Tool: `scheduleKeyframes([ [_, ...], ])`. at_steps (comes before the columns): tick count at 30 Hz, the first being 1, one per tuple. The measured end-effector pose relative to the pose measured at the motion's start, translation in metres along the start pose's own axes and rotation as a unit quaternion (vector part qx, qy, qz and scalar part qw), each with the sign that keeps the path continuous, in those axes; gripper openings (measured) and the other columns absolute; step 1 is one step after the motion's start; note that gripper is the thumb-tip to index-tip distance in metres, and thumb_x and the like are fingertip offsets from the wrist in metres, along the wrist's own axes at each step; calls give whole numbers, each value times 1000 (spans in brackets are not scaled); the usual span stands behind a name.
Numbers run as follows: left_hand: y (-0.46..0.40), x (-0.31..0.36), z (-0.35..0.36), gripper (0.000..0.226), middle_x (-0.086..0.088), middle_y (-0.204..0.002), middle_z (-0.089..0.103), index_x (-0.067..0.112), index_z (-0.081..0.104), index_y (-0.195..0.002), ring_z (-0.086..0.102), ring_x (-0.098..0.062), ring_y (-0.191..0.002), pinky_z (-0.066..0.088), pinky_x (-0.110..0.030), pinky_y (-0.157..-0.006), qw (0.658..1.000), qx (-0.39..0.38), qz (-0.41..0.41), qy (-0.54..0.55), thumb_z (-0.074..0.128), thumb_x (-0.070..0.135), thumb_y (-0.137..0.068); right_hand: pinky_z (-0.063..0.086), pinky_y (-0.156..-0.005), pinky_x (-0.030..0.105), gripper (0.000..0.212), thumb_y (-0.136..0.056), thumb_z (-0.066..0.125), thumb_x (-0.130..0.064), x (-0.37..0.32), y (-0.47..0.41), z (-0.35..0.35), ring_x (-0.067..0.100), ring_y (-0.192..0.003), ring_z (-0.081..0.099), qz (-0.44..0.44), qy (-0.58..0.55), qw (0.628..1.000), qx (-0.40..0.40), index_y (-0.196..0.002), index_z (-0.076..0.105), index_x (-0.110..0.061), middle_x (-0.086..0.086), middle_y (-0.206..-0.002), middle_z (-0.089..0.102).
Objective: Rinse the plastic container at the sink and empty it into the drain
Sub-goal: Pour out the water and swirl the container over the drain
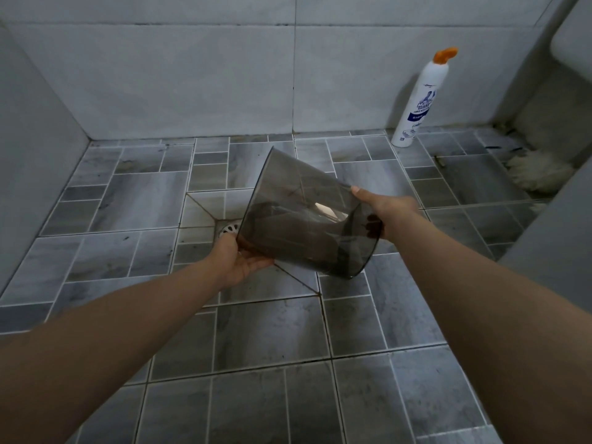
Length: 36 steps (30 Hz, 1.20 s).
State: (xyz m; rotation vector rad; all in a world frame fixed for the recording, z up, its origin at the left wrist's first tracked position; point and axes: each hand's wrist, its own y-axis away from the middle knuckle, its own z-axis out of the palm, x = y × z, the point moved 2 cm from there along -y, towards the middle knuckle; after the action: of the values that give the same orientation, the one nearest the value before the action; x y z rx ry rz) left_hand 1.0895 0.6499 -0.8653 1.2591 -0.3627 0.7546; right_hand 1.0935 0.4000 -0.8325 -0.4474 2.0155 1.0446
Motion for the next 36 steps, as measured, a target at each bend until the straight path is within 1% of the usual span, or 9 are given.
scheduleKeyframes([
  [5,-1,0,0,37,-20,-90,58,2,55,-84,57,-35,-91,41,-49,-96,1000,8,1,3,23,13,-98,58,-82,47,90,-38,89,-52,0,0,0,35,-96,67,-2,1,1000,6,-106,57,-2,18,-110,67],
  [10,-4,-1,0,37,-20,-89,58,2,55,-85,55,-37,-97,41,-50,-98,1000,9,0,-3,22,15,-98,58,-83,45,81,-45,89,-51,-2,5,-1,33,-93,68,-3,6,1000,15,-102,57,-3,17,-107,68],
  [13,-5,-1,0,38,-21,-91,58,3,54,-85,57,-35,-85,39,-51,-104,1000,12,6,-4,21,14,-98,58,-82,45,84,-46,88,-52,-3,8,-1,33,-94,67,-3,12,1000,22,-108,58,-3,17,-109,66],
  [17,-8,-2,-1,39,-22,-96,58,2,54,-86,56,-37,-97,42,-49,-93,1000,18,6,-7,21,16,-99,59,-81,45,88,-44,88,-53,-4,11,-1,34,-95,67,-8,6,1000,26,-109,58,-2,17,-111,66],
  [21,-9,-2,-2,40,-21,-90,59,2,55,-86,58,-34,-82,42,-50,-97,1000,16,13,-9,20,17,-99,59,-81,45,82,-43,88,-53,-5,14,-2,33,-94,68,-12,3,1000,27,-101,57,-4,17,-109,67],
  [25,-12,-2,-4,40,-21,-90,59,2,56,-87,58,-34,-82,43,-50,-97,1000,17,12,-8,21,17,-98,59,-79,46,91,-37,88,-55,-6,16,-1,35,-94,68,-14,-4,999,33,-105,59,-3,18,-109,67],
  [29,-12,-2,-5,38,-22,-91,60,2,56,-88,59,-35,-83,42,-50,-99,1000,16,13,-8,22,16,-98,58,-84,46,93,-43,88,-54,-10,23,-3,35,-101,66,-16,3,999,43,-115,57,-3,17,-115,65],
  [33,-10,-1,-5,38,-23,-90,59,1,55,-89,59,-34,-83,43,-48,-94,1000,6,10,-9,21,15,-98,58,-85,44,86,-50,86,-53,-14,30,-5,33,-102,66,-13,16,999,42,-114,56,-3,17,-116,65],
  [36,-10,0,-6,38,-23,-93,59,1,55,-91,58,-35,-86,42,-48,-98,1000,-2,10,-6,22,18,-99,56,-86,40,78,-58,84,-51,-17,35,-7,29,-101,64,-20,26,999,42,-112,55,-3,13,-114,65],
])
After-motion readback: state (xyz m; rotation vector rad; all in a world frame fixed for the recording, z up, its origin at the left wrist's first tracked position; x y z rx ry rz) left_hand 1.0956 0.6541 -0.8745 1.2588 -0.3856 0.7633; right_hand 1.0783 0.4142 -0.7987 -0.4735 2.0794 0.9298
